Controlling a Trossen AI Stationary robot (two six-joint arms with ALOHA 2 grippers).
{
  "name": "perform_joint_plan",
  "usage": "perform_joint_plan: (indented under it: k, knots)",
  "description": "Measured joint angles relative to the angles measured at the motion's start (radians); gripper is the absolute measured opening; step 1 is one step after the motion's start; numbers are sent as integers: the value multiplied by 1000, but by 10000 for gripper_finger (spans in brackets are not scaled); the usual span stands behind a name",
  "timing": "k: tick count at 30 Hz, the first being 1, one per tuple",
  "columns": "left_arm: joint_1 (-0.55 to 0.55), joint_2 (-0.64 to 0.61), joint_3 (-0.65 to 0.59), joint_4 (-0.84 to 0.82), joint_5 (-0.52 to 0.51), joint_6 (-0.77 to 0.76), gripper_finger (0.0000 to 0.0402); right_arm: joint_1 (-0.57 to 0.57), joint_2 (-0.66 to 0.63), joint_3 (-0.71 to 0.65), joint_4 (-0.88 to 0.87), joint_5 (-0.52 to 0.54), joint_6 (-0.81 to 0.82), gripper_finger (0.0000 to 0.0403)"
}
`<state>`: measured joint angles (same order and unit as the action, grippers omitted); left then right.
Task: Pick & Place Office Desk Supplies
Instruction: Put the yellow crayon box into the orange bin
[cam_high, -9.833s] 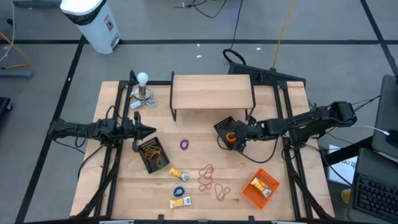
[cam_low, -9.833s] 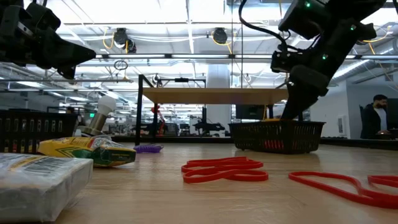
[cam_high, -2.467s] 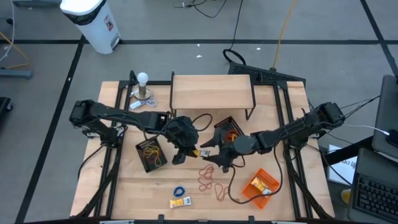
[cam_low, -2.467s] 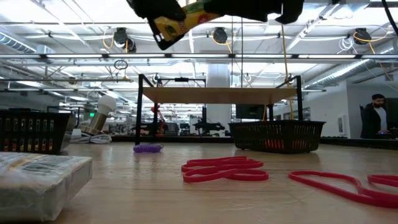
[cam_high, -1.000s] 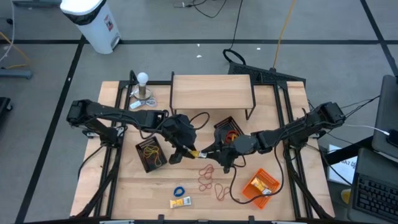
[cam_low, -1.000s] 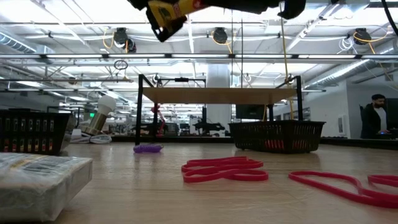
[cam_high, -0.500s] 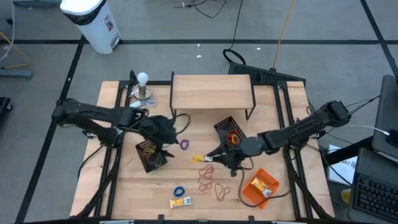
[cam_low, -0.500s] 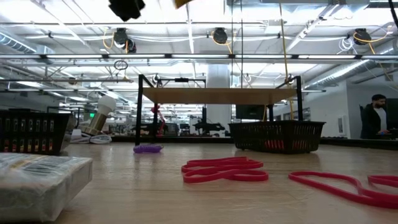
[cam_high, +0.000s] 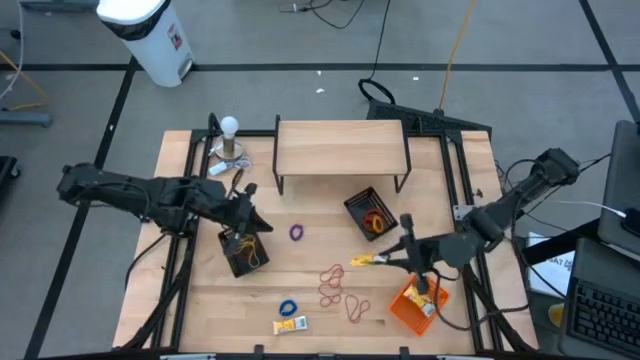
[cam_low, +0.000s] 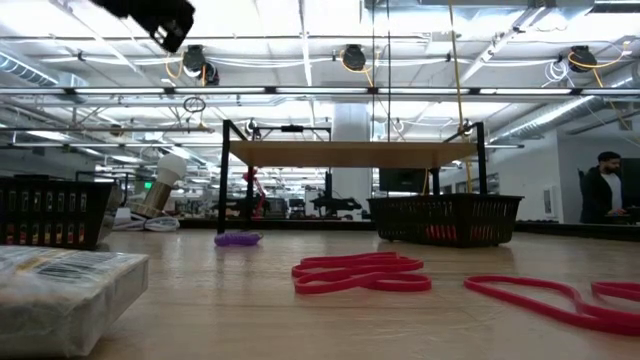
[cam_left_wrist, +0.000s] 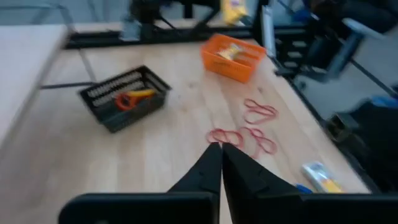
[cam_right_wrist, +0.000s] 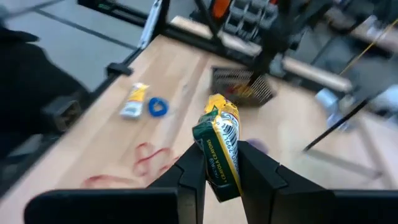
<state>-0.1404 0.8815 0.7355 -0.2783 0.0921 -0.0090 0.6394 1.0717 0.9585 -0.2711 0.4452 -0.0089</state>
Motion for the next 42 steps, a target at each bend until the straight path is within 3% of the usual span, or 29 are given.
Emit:
perform_joint_plan:
  k: [8,14,19,25,34,38,42]
  knots:
    - [23,-73,-230,320,-30,5,3,116,-12,0,-187,-61,403,56]
    - [21,-67,-344,553,-14,6,23,211,-12,0,-248,-79,680,56]
    - [21,-65,-395,596,-14,5,25,287,-9,0,-290,-100,928,54]
    - [21,-65,-398,597,-14,-3,26,299,2,0,-381,-279,1284,54]
    - [21,-65,-398,597,-14,0,26,227,93,0,-418,-566,1504,53]
    - [21,-65,-398,596,-14,0,26,182,158,0,-404,-675,1505,53]
    - [21,-65,-398,596,-14,0,26,141,206,0,-374,-710,1454,55]
